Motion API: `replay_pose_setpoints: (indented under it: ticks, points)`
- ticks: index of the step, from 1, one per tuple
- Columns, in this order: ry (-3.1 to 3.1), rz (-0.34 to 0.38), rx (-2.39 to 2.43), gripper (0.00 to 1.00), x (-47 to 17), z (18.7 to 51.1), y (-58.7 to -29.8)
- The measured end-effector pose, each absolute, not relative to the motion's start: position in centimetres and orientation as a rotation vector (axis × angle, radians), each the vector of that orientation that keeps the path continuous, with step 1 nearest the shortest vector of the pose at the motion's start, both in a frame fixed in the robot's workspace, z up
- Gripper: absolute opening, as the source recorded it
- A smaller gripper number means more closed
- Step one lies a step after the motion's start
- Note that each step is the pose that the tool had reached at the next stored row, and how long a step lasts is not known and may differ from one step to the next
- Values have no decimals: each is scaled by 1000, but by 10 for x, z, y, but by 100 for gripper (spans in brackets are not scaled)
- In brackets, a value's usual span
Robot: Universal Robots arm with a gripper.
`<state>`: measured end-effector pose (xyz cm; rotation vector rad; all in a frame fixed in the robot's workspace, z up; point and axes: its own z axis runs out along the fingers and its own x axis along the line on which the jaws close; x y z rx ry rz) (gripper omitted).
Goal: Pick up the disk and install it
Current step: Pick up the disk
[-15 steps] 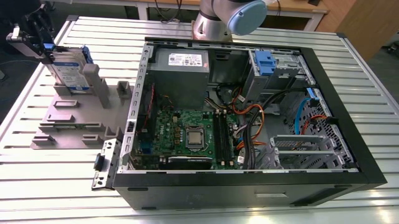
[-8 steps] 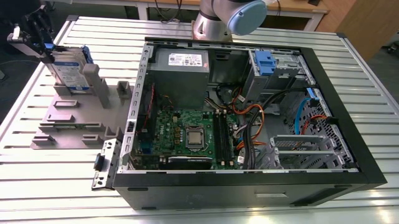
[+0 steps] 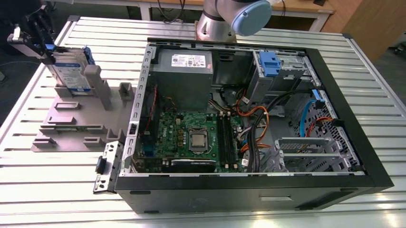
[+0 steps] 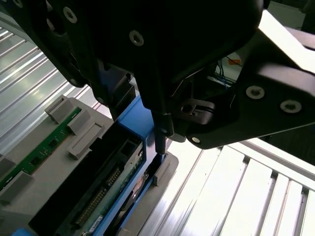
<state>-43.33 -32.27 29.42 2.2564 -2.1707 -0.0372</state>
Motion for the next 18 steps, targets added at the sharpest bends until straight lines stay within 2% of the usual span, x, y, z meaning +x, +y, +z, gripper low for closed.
replay_pose_setpoints:
  ticks: [8,9,18]
  points:
    - [-2167,-28,2252,41,-433,294,-323]
    - [-2166,-27,2251,47,-433,294,-323]
    - [-2163,-20,2248,45,-433,294,-323]
